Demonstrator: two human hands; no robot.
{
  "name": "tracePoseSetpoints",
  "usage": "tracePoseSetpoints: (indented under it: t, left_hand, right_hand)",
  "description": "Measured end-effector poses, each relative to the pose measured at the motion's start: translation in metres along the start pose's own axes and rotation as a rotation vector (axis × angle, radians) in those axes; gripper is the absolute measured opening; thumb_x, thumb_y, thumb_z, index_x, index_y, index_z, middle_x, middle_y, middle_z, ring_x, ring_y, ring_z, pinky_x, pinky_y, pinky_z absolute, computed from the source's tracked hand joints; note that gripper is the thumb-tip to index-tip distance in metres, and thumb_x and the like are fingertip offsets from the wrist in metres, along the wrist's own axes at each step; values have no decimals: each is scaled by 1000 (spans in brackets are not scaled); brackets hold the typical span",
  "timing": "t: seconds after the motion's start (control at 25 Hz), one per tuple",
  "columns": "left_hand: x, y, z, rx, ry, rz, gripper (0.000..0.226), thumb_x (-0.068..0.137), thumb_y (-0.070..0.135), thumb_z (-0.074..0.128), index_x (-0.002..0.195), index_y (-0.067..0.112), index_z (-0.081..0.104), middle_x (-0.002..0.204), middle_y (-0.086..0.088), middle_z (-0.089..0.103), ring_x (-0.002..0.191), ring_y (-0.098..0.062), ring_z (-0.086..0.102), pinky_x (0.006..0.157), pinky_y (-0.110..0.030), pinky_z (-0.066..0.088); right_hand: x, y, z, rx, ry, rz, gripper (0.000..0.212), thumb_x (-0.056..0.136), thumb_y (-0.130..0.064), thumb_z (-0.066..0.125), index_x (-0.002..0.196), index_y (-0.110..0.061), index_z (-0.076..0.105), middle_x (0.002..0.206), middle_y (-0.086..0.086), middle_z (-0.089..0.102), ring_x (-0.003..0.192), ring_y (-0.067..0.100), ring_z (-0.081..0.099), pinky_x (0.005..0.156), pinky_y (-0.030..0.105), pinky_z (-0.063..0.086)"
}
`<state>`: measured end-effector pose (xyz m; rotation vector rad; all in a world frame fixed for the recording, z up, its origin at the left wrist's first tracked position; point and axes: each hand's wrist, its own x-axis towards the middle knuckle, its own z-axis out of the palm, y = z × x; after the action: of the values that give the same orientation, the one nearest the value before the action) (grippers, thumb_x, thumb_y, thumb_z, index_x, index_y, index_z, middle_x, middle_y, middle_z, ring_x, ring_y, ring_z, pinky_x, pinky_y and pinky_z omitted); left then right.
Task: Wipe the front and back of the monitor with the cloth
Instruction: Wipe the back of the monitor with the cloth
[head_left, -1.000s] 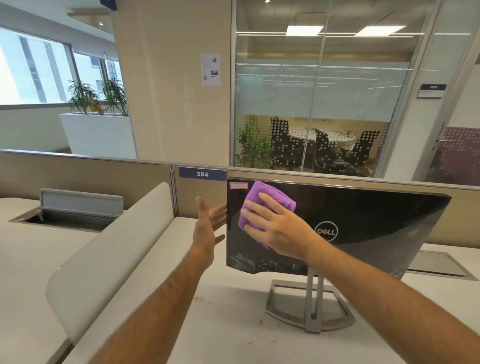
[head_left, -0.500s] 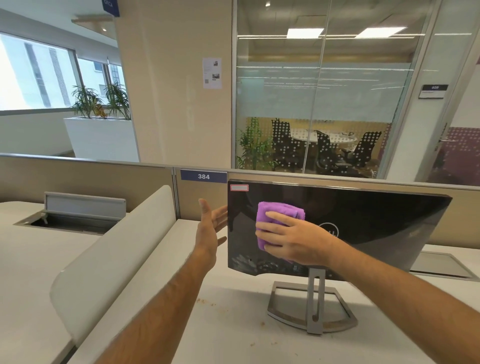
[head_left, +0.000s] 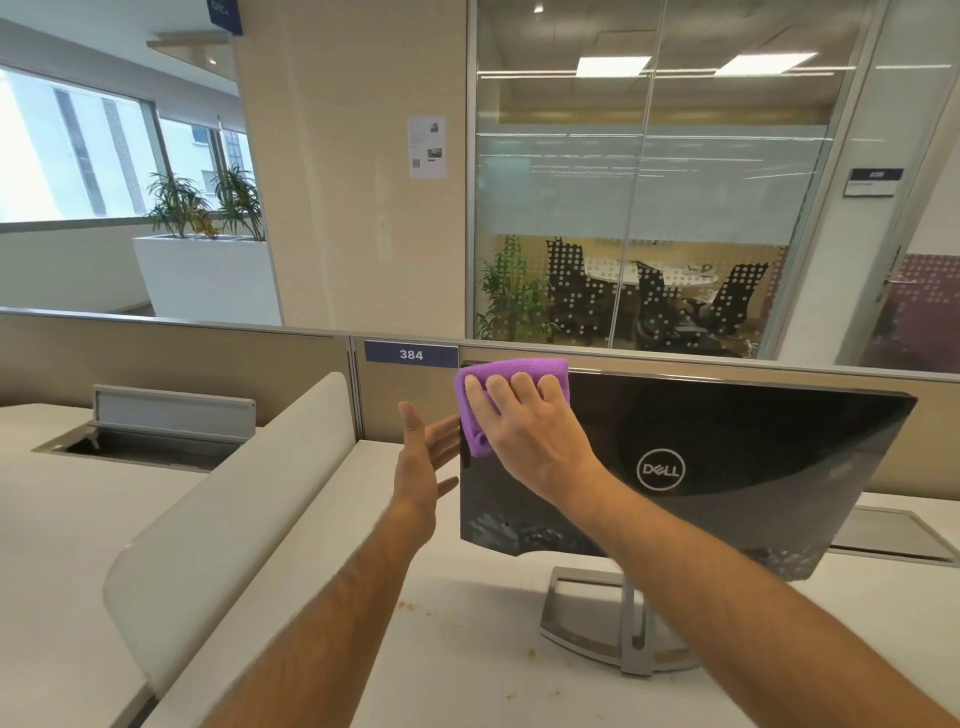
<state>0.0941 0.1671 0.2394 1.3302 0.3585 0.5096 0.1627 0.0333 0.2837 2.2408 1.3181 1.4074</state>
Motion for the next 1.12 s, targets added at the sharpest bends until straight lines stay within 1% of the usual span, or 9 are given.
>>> tracePoseSetpoints:
  t: [0.12, 0.2, 0.32, 0.52, 0.72, 0.88, 1.0, 1.04, 1.12]
  left_hand:
    - [2, 2, -2, -5, -3, 2, 84, 64, 93, 19, 99, 37, 71, 103, 13, 74, 105, -13, 65, 106, -56, 39]
    - [2, 4, -3, -10, -16, -13, 89, 60, 96, 21, 103, 36, 70, 107, 10, 74, 107, -16, 65, 107, -56, 40]
    - [3, 3, -5, 2, -39, -26, 92, 62, 94, 17, 110, 34, 68, 118, 5, 70, 114, -22, 62, 107, -56, 39]
    - [4, 2, -4, 40, -38, -25, 96, 64, 91, 13, 120, 32, 64, 127, 5, 65, 119, -22, 58, 108, -54, 37]
    - [1, 0, 2, 45, 4, -1, 85, 68, 89, 15, 114, 37, 65, 120, 12, 65, 117, -19, 57, 107, -53, 37]
    - [-1, 0, 5, 59, 22, 27, 76, 72, 87, 16, 107, 40, 65, 108, 22, 64, 106, -11, 59, 104, -52, 37]
    - [-3, -1, 8, 60, 49, 41, 74, 73, 85, 17, 107, 41, 65, 108, 22, 64, 105, -11, 58, 104, -53, 37]
    - [-3, -1, 9, 58, 56, 44, 73, 74, 85, 17, 107, 41, 65, 109, 21, 64, 106, -12, 58, 105, -53, 37]
    - [-4, -2, 11, 55, 69, 39, 72, 76, 84, 17, 108, 41, 65, 114, 17, 63, 109, -14, 57, 106, -54, 36]
  right_hand:
    - [6, -14, 4, 15, -29, 42, 63, 84, -18, 71, 140, -5, 44, 122, 15, 58, 102, 32, 58, 77, 44, 54]
    - [1, -18, 8, 11, -55, 32, 62, 83, -18, 72, 138, -6, 47, 121, 14, 59, 103, 32, 58, 79, 45, 55]
    - [-19, -24, 15, -21, -124, -70, 58, 80, -24, 76, 132, -10, 55, 119, 11, 62, 102, 31, 61, 82, 45, 56]
    - [-48, -28, 22, -15, -212, -212, 44, 82, -38, 72, 121, -18, 65, 114, 5, 67, 98, 27, 64, 84, 41, 55]
    - [-56, -2, 23, -13, -166, -378, 44, 79, -31, 76, 119, -19, 63, 122, 6, 62, 110, 29, 57, 96, 46, 47]
    - [-67, 30, 26, 43, -150, -355, 55, 73, -22, 81, 123, -17, 60, 127, 11, 59, 116, 34, 53, 101, 52, 43]
    - [-87, 37, 29, -30, -200, -578, 55, 72, -28, 84, 121, -19, 62, 124, 8, 62, 113, 32, 57, 101, 51, 44]
    - [-87, 43, 28, -39, -193, -578, 55, 73, -27, 83, 123, -19, 60, 125, 9, 61, 113, 32, 57, 102, 51, 44]
    - [-82, 55, 27, 16, -152, -432, 58, 75, -21, 80, 128, -17, 56, 128, 12, 58, 116, 35, 54, 102, 54, 42]
